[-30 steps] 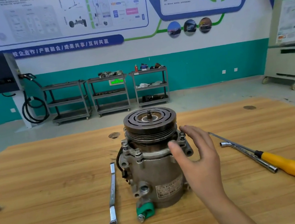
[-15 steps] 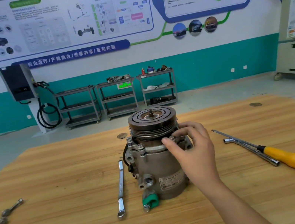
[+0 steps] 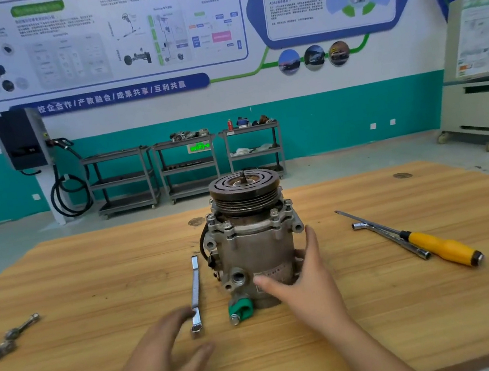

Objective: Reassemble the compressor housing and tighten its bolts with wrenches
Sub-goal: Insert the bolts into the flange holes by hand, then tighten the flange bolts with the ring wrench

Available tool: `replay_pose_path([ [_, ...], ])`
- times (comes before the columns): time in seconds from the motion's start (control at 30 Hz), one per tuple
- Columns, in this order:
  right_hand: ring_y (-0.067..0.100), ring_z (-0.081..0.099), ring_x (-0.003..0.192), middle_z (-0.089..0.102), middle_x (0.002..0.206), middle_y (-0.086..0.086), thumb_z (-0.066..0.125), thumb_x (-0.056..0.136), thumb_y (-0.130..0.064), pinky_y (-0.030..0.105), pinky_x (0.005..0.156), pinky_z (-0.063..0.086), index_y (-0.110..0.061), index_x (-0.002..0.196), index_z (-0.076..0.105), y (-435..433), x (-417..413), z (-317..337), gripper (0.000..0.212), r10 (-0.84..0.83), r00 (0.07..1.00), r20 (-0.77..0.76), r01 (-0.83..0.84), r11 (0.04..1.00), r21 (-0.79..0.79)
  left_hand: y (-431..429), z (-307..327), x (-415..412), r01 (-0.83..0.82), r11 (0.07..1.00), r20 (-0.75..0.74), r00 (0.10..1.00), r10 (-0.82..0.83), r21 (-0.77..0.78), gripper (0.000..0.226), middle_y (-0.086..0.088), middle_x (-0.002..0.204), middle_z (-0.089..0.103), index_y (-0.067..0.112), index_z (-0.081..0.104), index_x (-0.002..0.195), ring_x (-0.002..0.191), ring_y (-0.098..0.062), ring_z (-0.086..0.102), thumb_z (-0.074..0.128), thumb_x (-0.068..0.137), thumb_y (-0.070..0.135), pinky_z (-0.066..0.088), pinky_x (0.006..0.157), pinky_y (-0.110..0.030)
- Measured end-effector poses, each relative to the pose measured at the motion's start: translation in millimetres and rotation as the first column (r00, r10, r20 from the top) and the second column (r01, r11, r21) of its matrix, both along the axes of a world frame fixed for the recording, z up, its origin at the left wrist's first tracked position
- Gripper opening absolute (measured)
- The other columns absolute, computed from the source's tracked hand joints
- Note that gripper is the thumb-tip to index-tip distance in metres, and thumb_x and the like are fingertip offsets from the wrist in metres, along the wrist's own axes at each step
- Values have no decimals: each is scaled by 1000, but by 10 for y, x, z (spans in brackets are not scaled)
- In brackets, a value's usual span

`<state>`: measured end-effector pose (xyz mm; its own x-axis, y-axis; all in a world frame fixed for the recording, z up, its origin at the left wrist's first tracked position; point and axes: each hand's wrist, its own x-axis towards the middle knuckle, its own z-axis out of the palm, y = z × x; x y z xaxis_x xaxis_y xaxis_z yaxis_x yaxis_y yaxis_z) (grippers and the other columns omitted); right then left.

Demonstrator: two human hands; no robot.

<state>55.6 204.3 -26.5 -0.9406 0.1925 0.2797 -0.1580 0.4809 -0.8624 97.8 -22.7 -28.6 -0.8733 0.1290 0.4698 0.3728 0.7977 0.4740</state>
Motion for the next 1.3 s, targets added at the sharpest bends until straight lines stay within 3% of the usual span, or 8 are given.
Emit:
replay_pose_path([
  [0.1, 21, 42, 130, 39, 146, 1, 76, 62, -59, 34, 101, 41, -30, 149, -8, -149, -55, -25, 124, -135, 990, -39, 136, 990, 27, 162, -2, -471, -174, 936, 179, 955, 236, -306, 55, 6, 136, 44, 23, 39, 135, 121, -13, 48, 54, 87, 47, 42, 93, -24],
  [0.3, 22, 46, 126, 47, 140, 5, 84, 58, -47, 31, 94, 42, -34, 148, -10, -98, -171, 2, 131, -147, 989, -19, 145, 987, -67, 39, -34, -919, -223, 904, 298, 892, 340, -365, 28, 1, 96, 59, 14, 49, 111, 93, -20, 59, 50, 90, 32, 42, 69, -26],
  [0.43, 24, 46, 128, 48, 140, 9, 86, 60, -39, 30, 96, 40, -35, 147, -12, 38, -279, 63, 131, -80, 997, 22, 81, 992, -100, -81, 30, -915, -276, 959, 479, 852, 214, 63, 20, -3, 77, 55, 9, 57, 87, 70, -19, 51, 45, 94, 23, 34, 60, -26],
  [0.53, 23, 43, 130, 44, 144, 8, 83, 66, -36, 33, 100, 39, -31, 148, -13, 105, -288, 124, 127, -12, 996, 88, 21, 995, -101, -97, 72, -526, -265, 729, 497, 859, -118, 631, 24, -2, 59, 49, 1, 61, 90, 46, -12, 39, 40, 97, 10, 28, 44, -22],
  [0.67, 18, 46, 125, 45, 138, 0, 75, 78, -26, 24, 91, 44, -25, 149, 15, 117, -80, 197, 92, -175, 983, -62, 163, 974, -159, 110, 45, 55, -102, 446, 244, 930, -274, 889, 26, -5, 49, 43, -6, 58, 90, 36, -12, 33, 32, 95, -5, 24, 34, -14],
  [0.77, 0, 57, 94, 59, 104, -15, 68, 82, -13, 5, 70, 42, -38, 113, 51, 23, 219, 308, 44, -222, 897, -384, 114, 952, -284, 315, 173, 387, -17, 296, 122, 933, -339, 955, 23, -12, 49, 39, -8, 64, 78, 35, -17, 33, 42, 83, -8, 27, 33, -14],
  [0.93, -2, 63, 72, 70, 78, -16, 63, 84, -18, 7, 62, 45, -34, 81, 69, -168, 542, 685, 18, 128, 918, -376, -244, 929, -278, 484, 343, 637, 63, 271, 102, 825, -556, 961, 22, -19, 48, 37, -7, 69, 71, 38, -21, 34, 56, 53, -7, 30, 36, -15],
  [1.3, 4, 63, 58, 72, 70, 0, 57, 89, -10, 14, 51, 45, -31, 72, 77, -10, 601, 973, 33, 334, 906, -261, -423, 747, -513, 859, 463, 404, 177, 323, 99, 725, -682, 930, 46, -15, 48, 46, 8, 75, 86, 44, -17, 45, 68, 47, 31, 37, 44, -18],
])
